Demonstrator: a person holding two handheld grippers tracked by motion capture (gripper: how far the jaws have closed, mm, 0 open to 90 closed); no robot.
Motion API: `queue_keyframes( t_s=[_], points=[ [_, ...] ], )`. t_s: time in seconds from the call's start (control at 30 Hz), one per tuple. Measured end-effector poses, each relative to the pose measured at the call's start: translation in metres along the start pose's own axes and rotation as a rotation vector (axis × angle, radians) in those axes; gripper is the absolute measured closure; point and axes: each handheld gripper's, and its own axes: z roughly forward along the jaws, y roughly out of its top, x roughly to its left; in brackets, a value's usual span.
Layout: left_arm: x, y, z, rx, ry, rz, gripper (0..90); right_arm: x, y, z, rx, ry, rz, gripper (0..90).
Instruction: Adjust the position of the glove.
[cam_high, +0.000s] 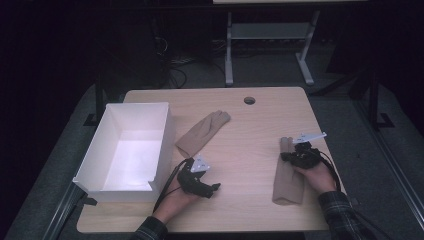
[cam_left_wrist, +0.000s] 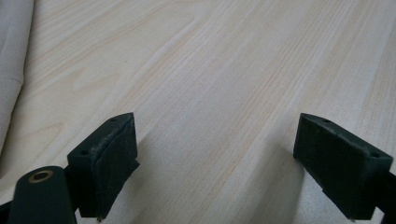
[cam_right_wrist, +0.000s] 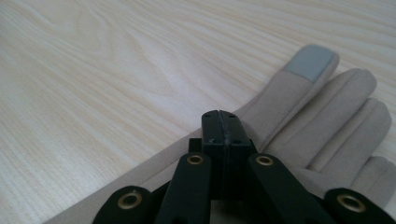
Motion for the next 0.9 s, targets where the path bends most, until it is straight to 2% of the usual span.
queue_keyframes(
  t_s=[0.07,0.2,0.33,0.5,0.53,0.7,0.9],
  points=[
    [0.000,0.000,0.000,0.001,0.000,0.000,12.9,0.002,0.001,0.002,-0.004,0.005,-0.018,89.9],
    [0.000,0.000,0.000,0.000,0.000,0.000,12.9,0.010,0.003,0.004,0.002,0.035,-0.017,89.9],
    [0.000,0.000,0.000,0.000,0.000,0.000,12.9,0.018,0.005,0.009,0.000,0.065,-0.037,89.9],
    [0.000,0.000,0.000,0.000,0.000,0.000,12.9,0.028,0.008,0.013,0.001,0.081,-0.065,90.0],
    [0.000,0.000,0.000,0.000,0.000,0.000,12.9,0.030,0.008,0.013,0.003,0.083,-0.057,89.9],
    [0.000,0.000,0.000,0.000,0.000,0.000,12.9,0.029,0.008,0.011,0.000,0.080,-0.065,88.1],
    [0.000,0.000,0.000,0.000,0.000,0.000,12.9,0.025,0.008,-0.002,-0.059,0.062,-0.066,83.2]
  ],
)
